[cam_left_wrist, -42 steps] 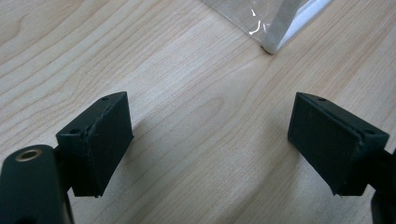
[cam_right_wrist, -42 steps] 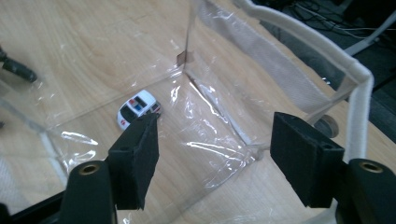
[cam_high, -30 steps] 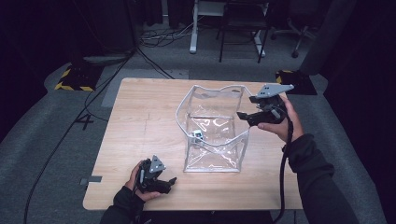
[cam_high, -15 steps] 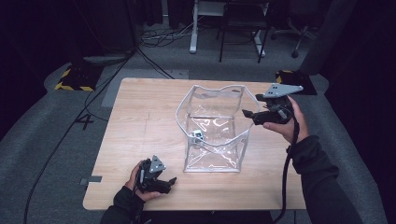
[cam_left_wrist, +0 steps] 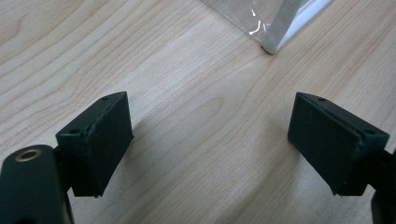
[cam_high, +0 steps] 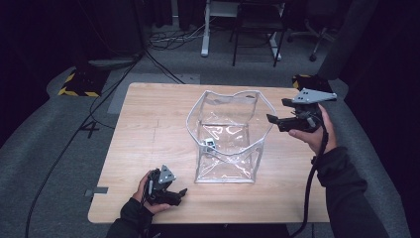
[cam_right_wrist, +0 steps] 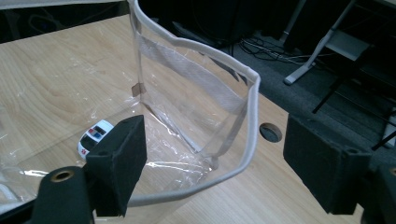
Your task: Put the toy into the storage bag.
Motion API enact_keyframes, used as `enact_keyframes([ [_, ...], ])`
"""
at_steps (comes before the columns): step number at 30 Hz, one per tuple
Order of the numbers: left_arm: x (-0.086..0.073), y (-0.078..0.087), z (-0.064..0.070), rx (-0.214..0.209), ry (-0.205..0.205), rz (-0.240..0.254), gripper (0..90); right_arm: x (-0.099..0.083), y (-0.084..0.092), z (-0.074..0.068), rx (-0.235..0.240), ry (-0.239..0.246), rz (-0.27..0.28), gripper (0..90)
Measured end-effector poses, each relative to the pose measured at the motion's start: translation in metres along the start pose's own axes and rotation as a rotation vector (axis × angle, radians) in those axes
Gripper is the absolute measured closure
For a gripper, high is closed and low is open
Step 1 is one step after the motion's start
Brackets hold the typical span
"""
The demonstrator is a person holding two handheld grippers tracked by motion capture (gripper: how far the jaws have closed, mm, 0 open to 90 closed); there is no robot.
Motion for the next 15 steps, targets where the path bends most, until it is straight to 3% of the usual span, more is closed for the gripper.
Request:
enact_keyframes([
  [15, 0.000, 0.000, 0.000, 0.000, -0.001, 0.000, 14.1, -0.017, 0.010, 0.022, -0.066, -0.014, -0.002, 21.9],
])
Point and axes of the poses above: each handheld gripper's, and its own axes: y roughly backward along the jaws, x roughly out of its top, z roughly to its right, the point moved 10 cm from there along -y, roughly forward along the jaws, and after that the axes turned 9 degrees about -x, right-handed, at the moved point
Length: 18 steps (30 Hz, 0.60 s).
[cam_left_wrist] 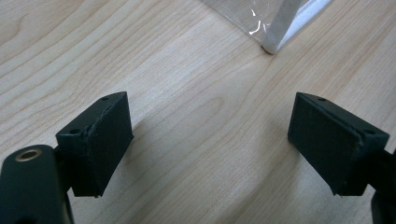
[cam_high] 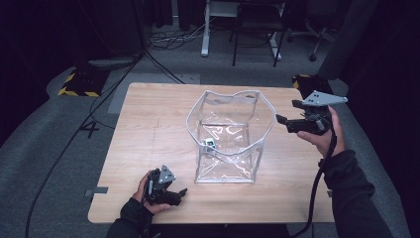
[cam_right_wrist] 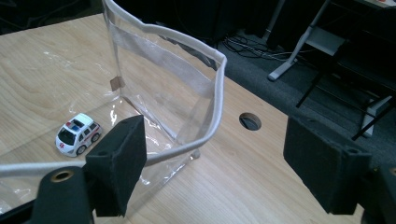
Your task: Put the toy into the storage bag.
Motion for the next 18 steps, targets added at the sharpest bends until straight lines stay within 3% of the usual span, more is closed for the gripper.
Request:
enact_keyframes([
  [18, 0.000, 0.000, 0.000, 0.000, 0.000, 0.000, 14.1, -0.025, 0.001, 0.009, -0.009, -0.029, -0.006, 22.5],
])
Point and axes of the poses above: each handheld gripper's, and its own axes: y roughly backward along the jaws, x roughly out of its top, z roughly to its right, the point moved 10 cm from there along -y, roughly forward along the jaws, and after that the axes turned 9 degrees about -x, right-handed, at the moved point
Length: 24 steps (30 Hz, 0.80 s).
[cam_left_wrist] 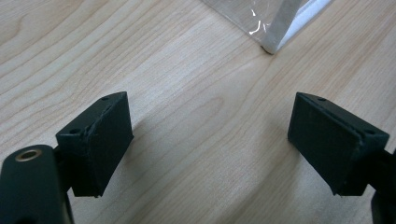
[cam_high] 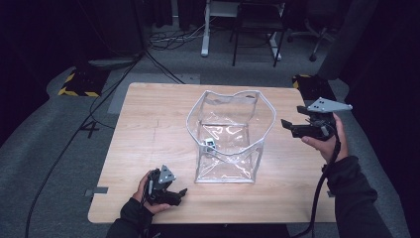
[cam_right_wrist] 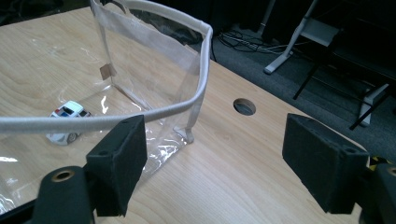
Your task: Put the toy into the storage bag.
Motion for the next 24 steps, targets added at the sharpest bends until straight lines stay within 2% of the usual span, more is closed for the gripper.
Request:
enact_keyframes([
  [7, 0.000, 0.000, 0.000, 0.000, 0.001, -0.001, 14.1, -0.014, -0.004, -0.003, 0.005, -0.001, -0.021, 22.8],
  [8, 0.000, 0.000, 0.000, 0.000, 0.000, -0.001, 14.1, -0.019, -0.005, -0.003, 0.009, 0.016, -0.033, 22.8],
  [15, 0.000, 0.000, 0.000, 0.000, 0.000, -0.001, 14.1, -0.034, -0.007, -0.005, 0.002, 0.029, -0.059, 22.9],
  [18, 0.000, 0.000, 0.000, 0.000, 0.000, -0.001, 14.1, -0.039, -0.008, -0.005, 0.008, 0.009, -0.060, 23.0],
  [21, 0.000, 0.000, 0.000, 0.000, 0.000, 0.000, 14.1, -0.047, -0.010, -0.006, 0.007, 0.022, -0.071, 23.0],
  [24, 0.000, 0.000, 0.000, 0.000, 0.000, -0.001, 14.1, -0.053, -0.012, -0.008, 0.011, 0.011, -0.079, 23.1],
])
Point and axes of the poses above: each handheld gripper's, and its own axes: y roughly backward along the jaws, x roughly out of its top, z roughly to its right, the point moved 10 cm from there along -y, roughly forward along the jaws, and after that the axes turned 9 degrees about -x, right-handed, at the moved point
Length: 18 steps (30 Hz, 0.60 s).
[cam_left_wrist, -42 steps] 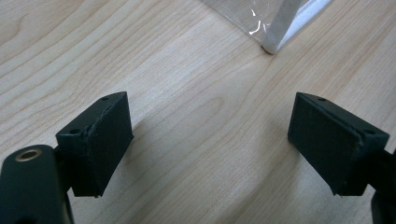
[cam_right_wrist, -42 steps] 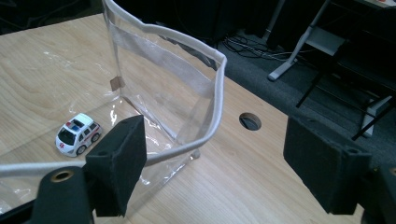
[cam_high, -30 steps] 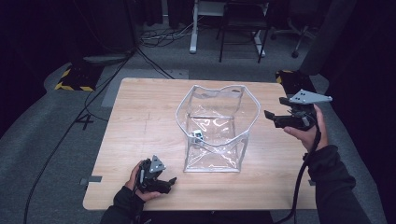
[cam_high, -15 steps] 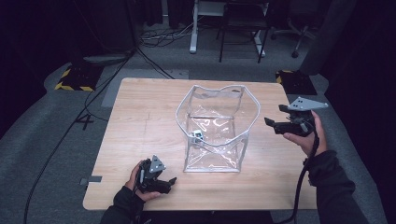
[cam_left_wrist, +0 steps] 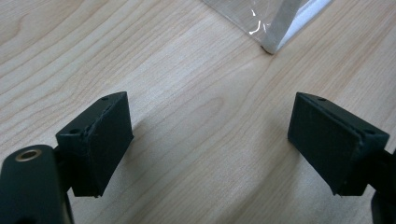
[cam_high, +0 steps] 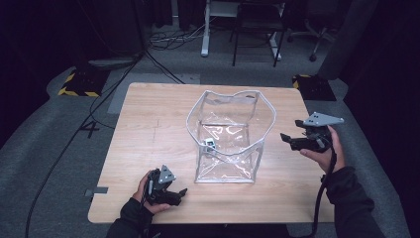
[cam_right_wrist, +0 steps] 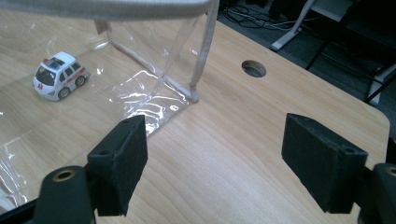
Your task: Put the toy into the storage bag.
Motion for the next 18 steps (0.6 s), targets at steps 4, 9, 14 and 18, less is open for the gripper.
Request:
enact_keyframes([
  [4, 0.000, 0.000, 0.000, 0.000, 0.000, 0.000, 14.1, -0.008, -0.003, -0.004, 0.007, -0.004, -0.006, 23.1],
  [9, 0.000, 0.000, 0.000, 0.000, 0.000, 0.000, 14.1, -0.019, -0.007, -0.009, 0.007, 0.003, -0.030, 23.1],
  [14, 0.000, 0.000, 0.000, 0.000, -0.001, 0.001, 14.1, -0.031, -0.012, -0.013, 0.012, 0.023, -0.051, 23.2],
  [18, 0.000, 0.000, 0.000, 0.000, 0.000, 0.002, 14.1, -0.039, -0.013, -0.016, 0.012, 0.028, -0.061, 23.2],
])
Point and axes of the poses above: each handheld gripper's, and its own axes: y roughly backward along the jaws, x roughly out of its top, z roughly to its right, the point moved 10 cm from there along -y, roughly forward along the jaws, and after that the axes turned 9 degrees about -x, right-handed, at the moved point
